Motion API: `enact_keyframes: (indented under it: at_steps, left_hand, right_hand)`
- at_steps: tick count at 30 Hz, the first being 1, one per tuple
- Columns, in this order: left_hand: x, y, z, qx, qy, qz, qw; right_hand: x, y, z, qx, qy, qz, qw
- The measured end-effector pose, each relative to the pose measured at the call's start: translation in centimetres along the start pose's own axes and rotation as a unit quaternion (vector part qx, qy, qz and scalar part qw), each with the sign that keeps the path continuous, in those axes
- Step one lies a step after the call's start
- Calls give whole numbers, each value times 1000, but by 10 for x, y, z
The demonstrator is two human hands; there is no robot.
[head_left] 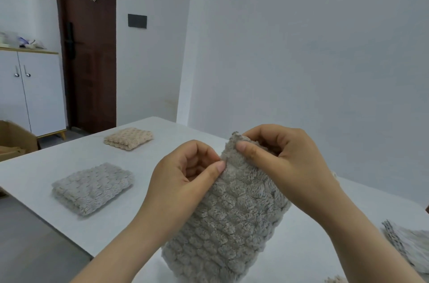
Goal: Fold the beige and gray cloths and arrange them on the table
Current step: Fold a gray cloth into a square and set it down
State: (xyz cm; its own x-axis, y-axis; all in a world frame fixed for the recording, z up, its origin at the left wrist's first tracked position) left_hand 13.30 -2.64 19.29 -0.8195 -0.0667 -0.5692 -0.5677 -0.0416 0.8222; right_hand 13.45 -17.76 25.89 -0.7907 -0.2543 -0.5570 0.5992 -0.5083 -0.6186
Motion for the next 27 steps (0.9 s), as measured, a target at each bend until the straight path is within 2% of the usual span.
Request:
enact_keyframes:
  at_steps: [10,27]
  left_hand:
    - [16,-22,4,-31,-30,35,998]
    - [49,-72,3,-97,-79,102,987]
  right_hand:
    - [-4,12,17,-19,65,-3,998]
    - [0,27,26,-19,86,-12,996]
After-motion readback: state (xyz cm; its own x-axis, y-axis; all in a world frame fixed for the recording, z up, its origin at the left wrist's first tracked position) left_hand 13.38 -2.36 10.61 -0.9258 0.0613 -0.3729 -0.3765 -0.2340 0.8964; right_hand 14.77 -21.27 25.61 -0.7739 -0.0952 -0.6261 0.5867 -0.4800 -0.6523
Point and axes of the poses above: each hand's wrist, its own x-axis away from the middle knuckle, its own z-axis out of the back of the hand, y = z × x, the point moved 10 cm from there along -x, towards the middle knuckle, and after that the axes turned 1 degree about -z, right-handed, at the moved point
